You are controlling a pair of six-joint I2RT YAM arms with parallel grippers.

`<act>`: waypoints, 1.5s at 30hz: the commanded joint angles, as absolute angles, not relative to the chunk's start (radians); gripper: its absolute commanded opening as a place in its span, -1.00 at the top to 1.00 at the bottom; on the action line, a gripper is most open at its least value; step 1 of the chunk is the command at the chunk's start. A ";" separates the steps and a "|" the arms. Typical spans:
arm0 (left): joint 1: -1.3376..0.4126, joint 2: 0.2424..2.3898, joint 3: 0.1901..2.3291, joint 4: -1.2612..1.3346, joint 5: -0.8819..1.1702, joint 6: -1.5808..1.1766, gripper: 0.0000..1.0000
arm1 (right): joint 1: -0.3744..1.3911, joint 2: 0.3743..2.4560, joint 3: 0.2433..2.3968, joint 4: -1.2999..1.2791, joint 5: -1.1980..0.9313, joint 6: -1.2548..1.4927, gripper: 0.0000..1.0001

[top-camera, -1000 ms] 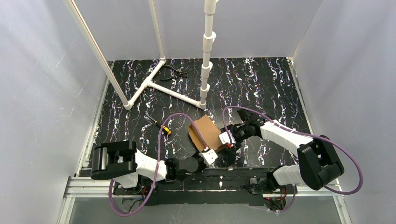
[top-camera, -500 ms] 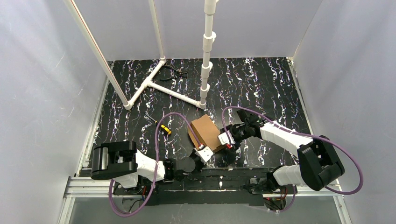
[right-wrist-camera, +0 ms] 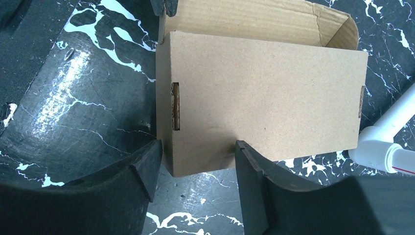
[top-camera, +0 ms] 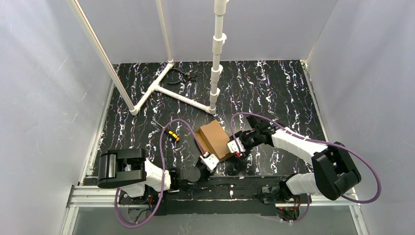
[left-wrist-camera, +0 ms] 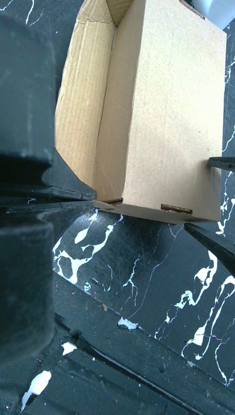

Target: Fold the paper box

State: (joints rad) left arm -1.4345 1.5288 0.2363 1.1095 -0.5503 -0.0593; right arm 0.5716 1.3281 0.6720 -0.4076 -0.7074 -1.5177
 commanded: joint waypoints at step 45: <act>-1.425 1.583 0.173 1.338 -0.625 -0.185 1.00 | 0.603 1.385 0.645 -0.460 -0.589 -1.491 -0.26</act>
State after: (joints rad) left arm -1.4288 1.5829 0.1745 1.2800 -0.5877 -0.1574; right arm 0.5980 1.3418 0.6712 -0.3695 -0.6827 -1.5196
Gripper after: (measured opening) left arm 0.010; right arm 0.635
